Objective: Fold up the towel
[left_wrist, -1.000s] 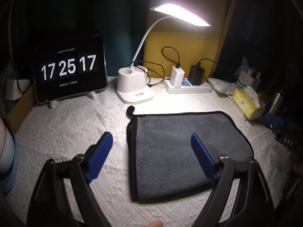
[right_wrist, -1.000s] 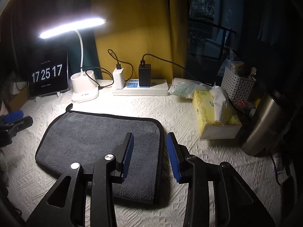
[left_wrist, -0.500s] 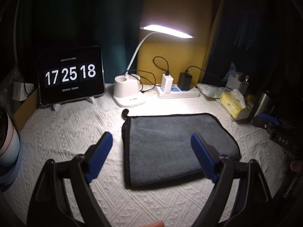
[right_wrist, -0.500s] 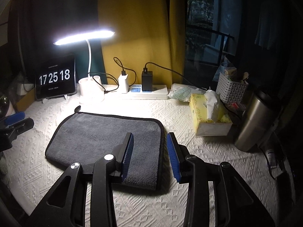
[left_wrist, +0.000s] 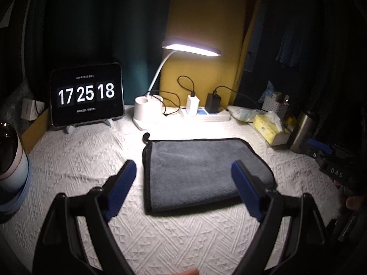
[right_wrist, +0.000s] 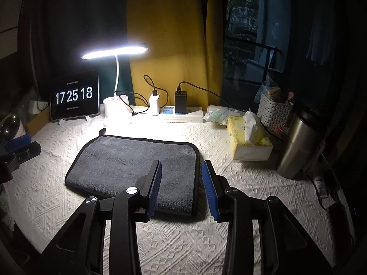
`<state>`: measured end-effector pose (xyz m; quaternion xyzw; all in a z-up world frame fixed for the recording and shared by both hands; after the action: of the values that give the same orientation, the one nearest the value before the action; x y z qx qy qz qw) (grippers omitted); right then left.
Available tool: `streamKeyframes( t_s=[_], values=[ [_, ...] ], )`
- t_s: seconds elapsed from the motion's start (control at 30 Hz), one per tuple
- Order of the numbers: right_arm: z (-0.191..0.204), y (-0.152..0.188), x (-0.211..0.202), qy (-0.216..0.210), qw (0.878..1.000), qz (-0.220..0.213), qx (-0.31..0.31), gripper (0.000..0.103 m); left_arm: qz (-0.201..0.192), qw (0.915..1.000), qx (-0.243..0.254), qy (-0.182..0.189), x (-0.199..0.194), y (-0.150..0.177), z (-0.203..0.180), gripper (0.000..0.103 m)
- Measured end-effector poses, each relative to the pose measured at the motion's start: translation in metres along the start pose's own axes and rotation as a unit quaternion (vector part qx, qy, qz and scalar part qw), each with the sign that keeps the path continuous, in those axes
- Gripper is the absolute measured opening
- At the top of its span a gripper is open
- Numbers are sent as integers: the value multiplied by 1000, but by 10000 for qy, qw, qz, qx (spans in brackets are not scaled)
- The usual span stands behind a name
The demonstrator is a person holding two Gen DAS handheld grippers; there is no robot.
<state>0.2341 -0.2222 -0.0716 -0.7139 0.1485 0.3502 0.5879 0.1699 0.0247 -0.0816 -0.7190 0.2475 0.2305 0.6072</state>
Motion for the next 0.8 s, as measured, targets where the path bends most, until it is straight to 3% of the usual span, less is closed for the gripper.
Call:
streamKeyframes(
  t_s=[0.8],
  values=[
    [18,31,-48,-10,9996,-260,-144,39,-370,9991,42,191,-47,32,-11,86]
  ],
)
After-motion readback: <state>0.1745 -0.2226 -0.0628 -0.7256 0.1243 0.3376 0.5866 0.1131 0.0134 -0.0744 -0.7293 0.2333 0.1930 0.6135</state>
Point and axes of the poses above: each gripper's, at about its wrist camera, not at the fingertips, and x roughly the way its jaws point, z to its left, y to its underside, the point moved 4 cm from there along x, roughly the way its jaws point, and after that the axes turned 10 degrees about z, right-handed, at the moved point
